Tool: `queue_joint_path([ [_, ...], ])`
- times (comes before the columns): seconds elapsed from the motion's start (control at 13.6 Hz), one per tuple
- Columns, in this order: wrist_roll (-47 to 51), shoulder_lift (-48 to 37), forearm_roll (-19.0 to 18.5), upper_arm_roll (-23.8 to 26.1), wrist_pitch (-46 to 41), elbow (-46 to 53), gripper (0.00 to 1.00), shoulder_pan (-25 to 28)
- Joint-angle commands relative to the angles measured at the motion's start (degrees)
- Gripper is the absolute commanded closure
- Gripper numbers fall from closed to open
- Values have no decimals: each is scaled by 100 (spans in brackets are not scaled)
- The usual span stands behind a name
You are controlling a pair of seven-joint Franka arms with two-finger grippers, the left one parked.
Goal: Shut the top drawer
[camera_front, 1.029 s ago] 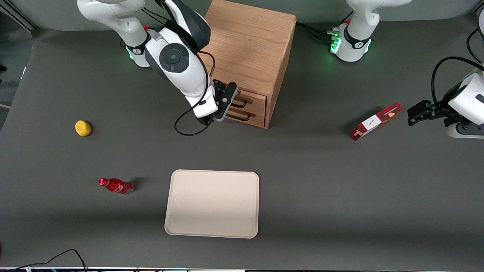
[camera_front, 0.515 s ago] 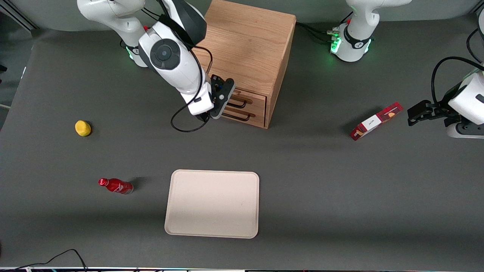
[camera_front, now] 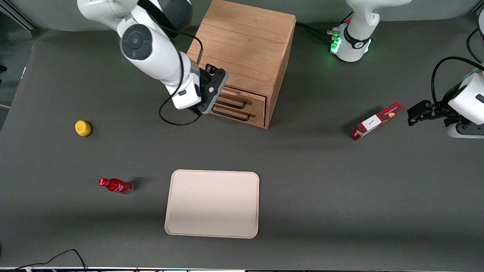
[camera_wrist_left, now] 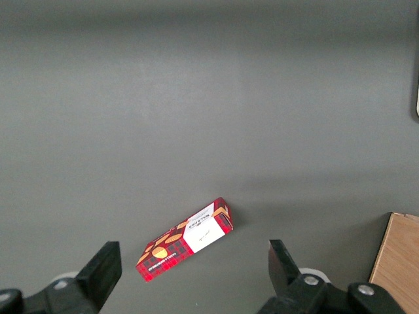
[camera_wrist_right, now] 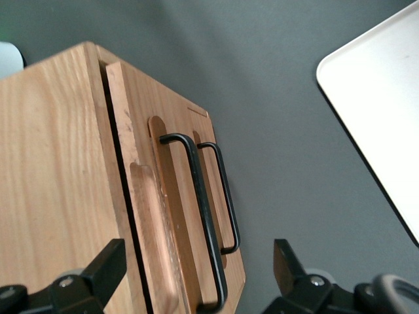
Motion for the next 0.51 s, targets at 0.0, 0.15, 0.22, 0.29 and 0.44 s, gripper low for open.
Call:
queue_joint_path([
  [0.0,207,-424,246,-382,-210,71,0,-63],
  [0.15,636,-714,177,-637,-227,19,0,-334],
  [0.22,856,-846,115,-690,-340,-51,0,-544],
  [0.29,988,-987,-42,-726,-428,-121,0,-790],
  [0.44,1077,-1329,-420,-744,-447,-341,0,-1282],
])
